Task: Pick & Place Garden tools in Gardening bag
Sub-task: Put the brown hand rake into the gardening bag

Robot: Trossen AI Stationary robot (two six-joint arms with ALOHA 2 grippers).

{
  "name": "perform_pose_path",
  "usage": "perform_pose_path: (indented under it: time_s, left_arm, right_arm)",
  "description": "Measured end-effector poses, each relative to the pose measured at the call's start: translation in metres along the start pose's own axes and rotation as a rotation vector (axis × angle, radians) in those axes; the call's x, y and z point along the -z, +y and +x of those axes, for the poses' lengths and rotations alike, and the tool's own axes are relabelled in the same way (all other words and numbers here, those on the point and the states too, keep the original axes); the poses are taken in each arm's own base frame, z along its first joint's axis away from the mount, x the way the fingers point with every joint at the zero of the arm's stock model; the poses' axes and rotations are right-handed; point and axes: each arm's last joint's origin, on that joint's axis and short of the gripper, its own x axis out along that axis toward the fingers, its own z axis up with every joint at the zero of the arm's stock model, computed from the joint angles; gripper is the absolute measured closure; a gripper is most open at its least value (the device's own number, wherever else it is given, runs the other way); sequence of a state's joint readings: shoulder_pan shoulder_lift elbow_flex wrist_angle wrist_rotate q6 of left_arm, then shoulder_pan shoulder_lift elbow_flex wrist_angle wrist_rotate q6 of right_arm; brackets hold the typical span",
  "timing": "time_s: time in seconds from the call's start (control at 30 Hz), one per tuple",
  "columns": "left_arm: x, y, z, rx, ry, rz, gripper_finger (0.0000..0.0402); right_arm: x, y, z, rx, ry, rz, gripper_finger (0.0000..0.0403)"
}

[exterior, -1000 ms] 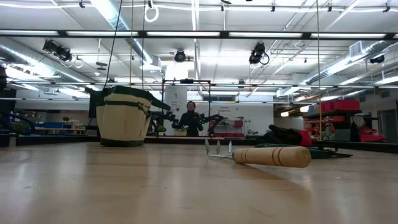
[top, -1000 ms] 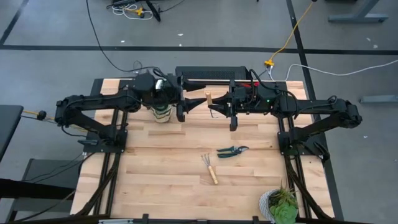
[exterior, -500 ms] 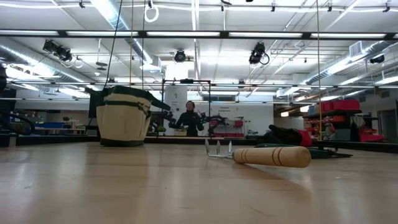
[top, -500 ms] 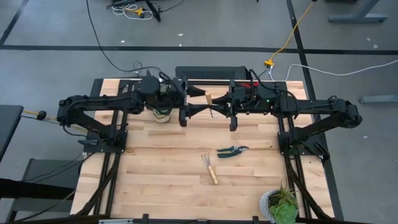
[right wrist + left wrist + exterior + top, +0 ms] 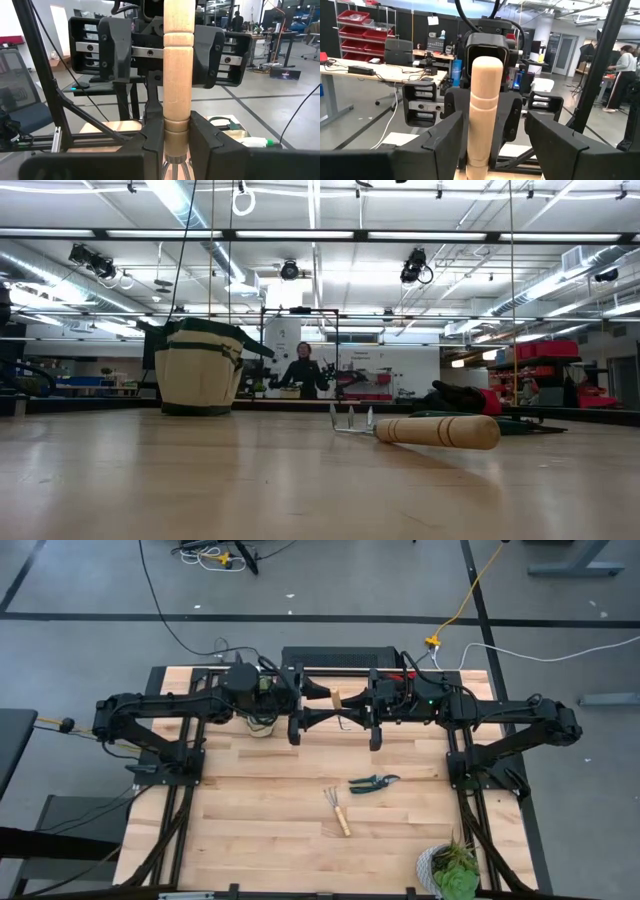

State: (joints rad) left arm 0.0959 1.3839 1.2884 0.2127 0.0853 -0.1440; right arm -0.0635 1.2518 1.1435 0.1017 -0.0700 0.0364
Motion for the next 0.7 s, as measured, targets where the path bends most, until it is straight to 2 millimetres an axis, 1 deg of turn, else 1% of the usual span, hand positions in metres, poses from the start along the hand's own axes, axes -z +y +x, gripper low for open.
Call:
perform_pose_path:
  time_s: [0.23,0.4,0.5,0.7]
  left_arm:
    - [0.0021,0.0004,0.0015,-0.001,0.008,0.000,0.0194]
    - [0.0033,0.0008,0.0030,-0.002,0.007,0.011,0.0195]
    - [0.0022,0.0006,0.0030,-0.001,-0.004,0.048,0.0195]
    - [-0.0007,0.0007,0.0030,0.001,-0.034,0.058,0.0195]
  right_arm:
    - [0.0000,0.0000,0.0000,-0.001,0.000,0.000,0.0346]
    - [0.0000,0.0001,0.0000,-0.002,0.000,0.000,0.0346]
    - [0.0000,0.0001,0.0000,-0.001,0.000,0.000,0.0346]
    - [0.0000,0.0000,0.0000,0.000,0.000,0.000,0.0346]
